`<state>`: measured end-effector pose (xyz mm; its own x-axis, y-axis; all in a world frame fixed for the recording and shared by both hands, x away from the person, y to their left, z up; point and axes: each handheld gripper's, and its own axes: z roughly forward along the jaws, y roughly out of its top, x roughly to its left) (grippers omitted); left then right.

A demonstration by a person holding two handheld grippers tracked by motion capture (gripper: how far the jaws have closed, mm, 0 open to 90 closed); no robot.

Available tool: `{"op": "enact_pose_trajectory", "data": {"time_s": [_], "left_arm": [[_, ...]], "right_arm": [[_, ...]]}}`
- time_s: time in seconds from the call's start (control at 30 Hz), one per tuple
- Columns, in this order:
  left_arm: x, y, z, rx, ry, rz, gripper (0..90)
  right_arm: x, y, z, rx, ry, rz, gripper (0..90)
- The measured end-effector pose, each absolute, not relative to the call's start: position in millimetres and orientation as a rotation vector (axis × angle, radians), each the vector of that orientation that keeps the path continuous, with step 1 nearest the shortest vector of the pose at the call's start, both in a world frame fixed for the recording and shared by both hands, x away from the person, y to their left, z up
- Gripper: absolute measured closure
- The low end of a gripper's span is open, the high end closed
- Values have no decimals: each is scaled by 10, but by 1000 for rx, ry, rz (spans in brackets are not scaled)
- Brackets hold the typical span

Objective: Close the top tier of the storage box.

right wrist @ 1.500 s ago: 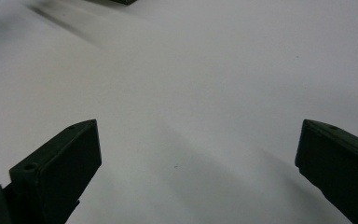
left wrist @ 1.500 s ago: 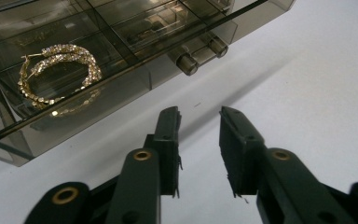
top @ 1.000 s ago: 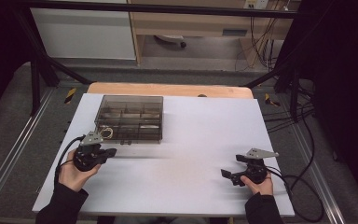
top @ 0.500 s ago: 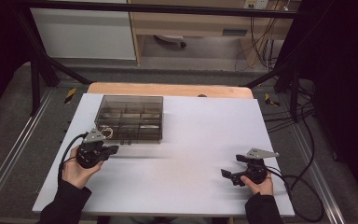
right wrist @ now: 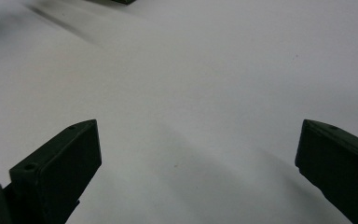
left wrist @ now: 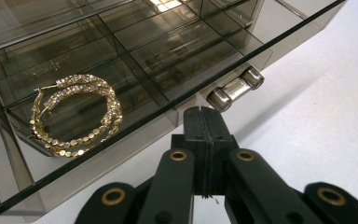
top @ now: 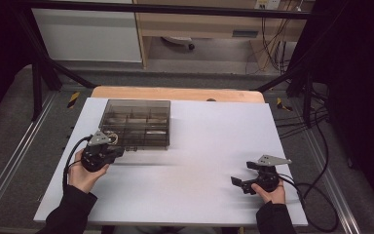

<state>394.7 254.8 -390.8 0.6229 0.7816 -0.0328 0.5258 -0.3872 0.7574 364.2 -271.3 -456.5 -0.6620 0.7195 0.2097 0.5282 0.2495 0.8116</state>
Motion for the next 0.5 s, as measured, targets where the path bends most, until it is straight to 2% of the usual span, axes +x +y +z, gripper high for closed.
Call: {"op": "enact_pose_trajectory", "data": {"time_s": [0.5], "left_arm": [[3983, 2527, -3917, 2064, 1027, 434, 900]], "right_arm": [[3642, -2713, -4565, 1173, 2310, 1377, 6]]}}
